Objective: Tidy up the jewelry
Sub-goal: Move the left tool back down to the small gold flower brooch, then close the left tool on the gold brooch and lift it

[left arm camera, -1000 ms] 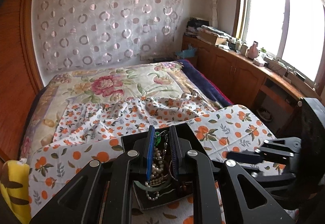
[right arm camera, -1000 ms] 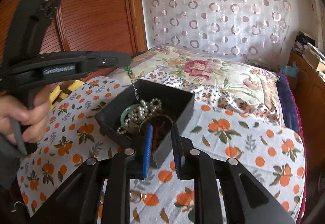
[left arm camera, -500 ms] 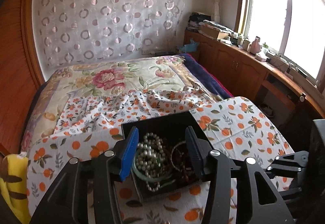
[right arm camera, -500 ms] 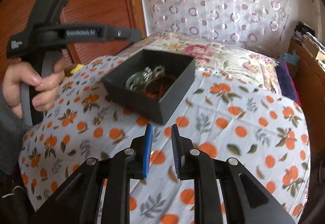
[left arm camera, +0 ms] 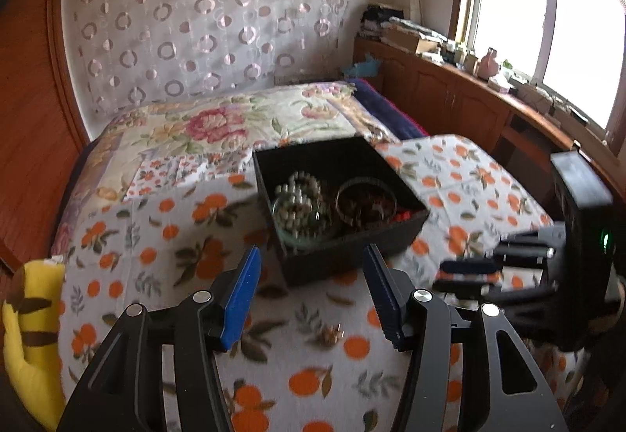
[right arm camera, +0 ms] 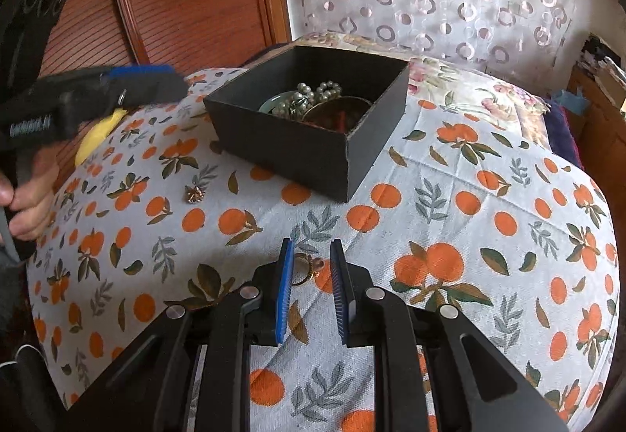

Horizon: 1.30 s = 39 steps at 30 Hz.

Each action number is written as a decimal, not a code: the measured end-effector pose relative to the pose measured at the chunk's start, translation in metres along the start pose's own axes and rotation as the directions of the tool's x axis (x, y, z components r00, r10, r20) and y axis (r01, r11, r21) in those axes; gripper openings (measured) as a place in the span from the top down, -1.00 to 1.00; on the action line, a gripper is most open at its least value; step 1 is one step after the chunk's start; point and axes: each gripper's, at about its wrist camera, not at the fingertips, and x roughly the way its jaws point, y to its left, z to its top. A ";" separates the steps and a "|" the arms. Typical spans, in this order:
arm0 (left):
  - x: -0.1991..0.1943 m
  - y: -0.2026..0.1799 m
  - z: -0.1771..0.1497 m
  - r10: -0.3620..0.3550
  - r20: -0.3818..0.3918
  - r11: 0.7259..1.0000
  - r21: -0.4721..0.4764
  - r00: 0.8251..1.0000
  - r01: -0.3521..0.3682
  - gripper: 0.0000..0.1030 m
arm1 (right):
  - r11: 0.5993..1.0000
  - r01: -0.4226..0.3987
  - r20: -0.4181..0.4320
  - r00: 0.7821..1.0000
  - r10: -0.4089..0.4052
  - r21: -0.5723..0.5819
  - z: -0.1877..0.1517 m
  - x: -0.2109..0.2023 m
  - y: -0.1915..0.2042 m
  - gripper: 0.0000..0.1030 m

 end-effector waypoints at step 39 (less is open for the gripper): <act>0.024 -0.015 -0.044 -0.017 -0.113 1.000 0.021 0.993 0.019 0.72 | 0.999 0.027 0.059 0.998 -0.026 -0.026 0.009 -0.021 0.000 0.78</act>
